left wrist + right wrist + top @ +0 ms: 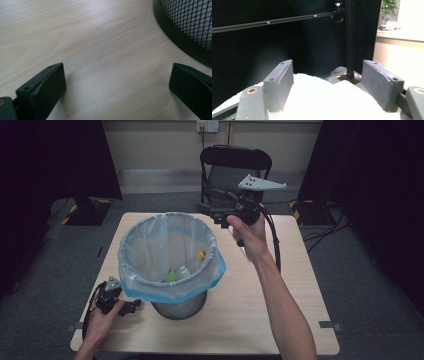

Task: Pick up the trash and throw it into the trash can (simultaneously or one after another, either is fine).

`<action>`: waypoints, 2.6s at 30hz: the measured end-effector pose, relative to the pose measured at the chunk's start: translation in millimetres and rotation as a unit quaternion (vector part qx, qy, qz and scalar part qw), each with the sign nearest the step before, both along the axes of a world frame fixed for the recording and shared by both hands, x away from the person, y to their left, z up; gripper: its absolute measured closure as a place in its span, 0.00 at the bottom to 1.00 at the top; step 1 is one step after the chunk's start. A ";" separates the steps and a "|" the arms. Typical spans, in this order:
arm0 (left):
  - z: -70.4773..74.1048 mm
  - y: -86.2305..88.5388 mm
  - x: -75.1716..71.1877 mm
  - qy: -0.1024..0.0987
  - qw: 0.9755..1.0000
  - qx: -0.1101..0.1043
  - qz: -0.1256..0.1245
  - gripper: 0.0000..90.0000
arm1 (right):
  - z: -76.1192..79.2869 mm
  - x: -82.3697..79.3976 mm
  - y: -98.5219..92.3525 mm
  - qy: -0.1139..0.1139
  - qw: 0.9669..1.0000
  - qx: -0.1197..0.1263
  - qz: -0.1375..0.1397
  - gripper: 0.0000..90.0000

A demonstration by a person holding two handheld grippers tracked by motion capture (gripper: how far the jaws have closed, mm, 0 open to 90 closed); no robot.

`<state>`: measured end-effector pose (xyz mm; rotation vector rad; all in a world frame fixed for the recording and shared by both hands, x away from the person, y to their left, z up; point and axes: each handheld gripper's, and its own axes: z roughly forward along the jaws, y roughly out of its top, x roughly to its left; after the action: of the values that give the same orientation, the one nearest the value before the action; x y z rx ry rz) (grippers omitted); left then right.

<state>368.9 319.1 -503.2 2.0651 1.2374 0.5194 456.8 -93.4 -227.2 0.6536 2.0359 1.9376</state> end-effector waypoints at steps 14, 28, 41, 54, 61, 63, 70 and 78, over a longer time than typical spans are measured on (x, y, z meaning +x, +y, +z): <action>0.1 0.1 0.0 -0.001 1.000 0.001 0.000 0.00 | -15.4 5.7 -32.0 0.008 0.999 -0.010 -0.048 0.26; 0.1 0.0 0.0 0.000 1.000 0.001 0.000 0.00 | -47.1 16.0 -63.2 0.030 0.993 -0.029 -0.109 0.27; 0.0 0.0 0.0 0.000 1.000 0.000 0.000 0.00 | -83.6 30.8 -82.6 0.074 0.986 -0.056 -0.141 0.27; 0.1 0.1 0.0 0.000 1.000 0.001 0.000 0.00 | -131.2 52.6 -99.6 0.118 0.978 -0.080 -0.154 0.24; 0.1 0.1 0.0 0.000 1.000 0.001 0.000 0.00 | -150.8 62.8 -99.2 0.147 0.969 -0.107 -0.169 0.25; 0.1 0.1 0.0 -0.001 1.000 0.001 0.000 0.00 | -155.7 64.6 -98.7 0.157 0.967 -0.110 -0.170 0.25; 0.0 0.0 0.0 0.000 1.000 0.000 0.000 0.00 | -180.6 75.7 -100.3 0.190 0.956 -0.138 -0.178 0.24; 0.2 0.2 0.0 -0.001 1.000 0.002 0.000 0.00 | -213.5 89.2 -97.6 0.227 0.940 -0.171 -0.191 0.33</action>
<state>368.9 319.3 -503.1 2.0684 1.2354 0.5246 546.1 -191.0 -440.7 1.3799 2.2056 1.2544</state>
